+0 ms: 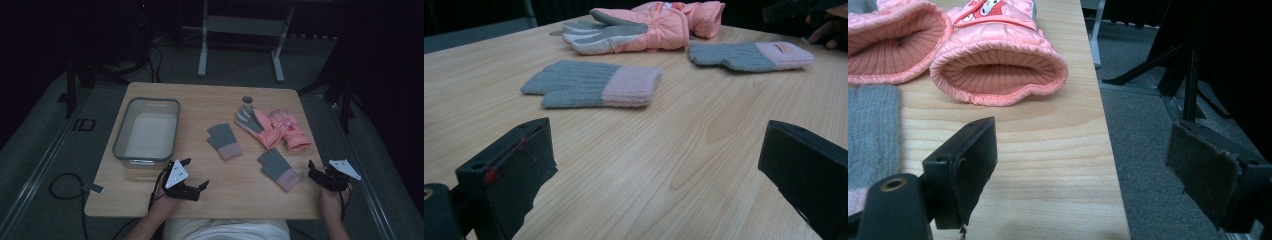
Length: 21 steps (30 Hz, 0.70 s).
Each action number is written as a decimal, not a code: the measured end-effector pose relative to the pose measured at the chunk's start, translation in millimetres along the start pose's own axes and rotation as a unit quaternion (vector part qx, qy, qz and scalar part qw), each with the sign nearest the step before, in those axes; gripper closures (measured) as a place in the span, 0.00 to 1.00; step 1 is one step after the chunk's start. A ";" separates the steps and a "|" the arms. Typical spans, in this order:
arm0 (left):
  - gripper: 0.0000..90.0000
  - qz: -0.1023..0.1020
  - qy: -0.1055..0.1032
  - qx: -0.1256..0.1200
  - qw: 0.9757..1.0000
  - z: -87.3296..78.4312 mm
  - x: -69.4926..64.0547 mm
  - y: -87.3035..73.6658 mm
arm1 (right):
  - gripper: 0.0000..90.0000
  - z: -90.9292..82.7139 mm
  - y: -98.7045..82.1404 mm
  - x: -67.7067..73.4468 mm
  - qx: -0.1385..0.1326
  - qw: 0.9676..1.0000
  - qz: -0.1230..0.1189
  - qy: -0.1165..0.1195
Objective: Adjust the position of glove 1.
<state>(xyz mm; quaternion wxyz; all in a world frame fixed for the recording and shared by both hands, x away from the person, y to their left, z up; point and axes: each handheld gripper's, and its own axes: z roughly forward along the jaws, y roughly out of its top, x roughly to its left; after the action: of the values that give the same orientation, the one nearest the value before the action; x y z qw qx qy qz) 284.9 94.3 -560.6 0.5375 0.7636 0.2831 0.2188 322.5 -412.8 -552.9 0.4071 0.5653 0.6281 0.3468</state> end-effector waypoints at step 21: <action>0.01 0.002 0.002 -0.002 1.000 -2.0 -0.8 -0.7 | 0.15 -3.2 12.2 -5.6 0.014 1.000 0.016 0.003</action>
<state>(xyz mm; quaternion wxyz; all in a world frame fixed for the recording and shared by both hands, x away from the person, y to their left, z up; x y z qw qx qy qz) 282.9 95.3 -560.6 0.5378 0.7628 0.2825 0.2215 325.0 -416.8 -539.9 0.3912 0.5801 0.6250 0.3463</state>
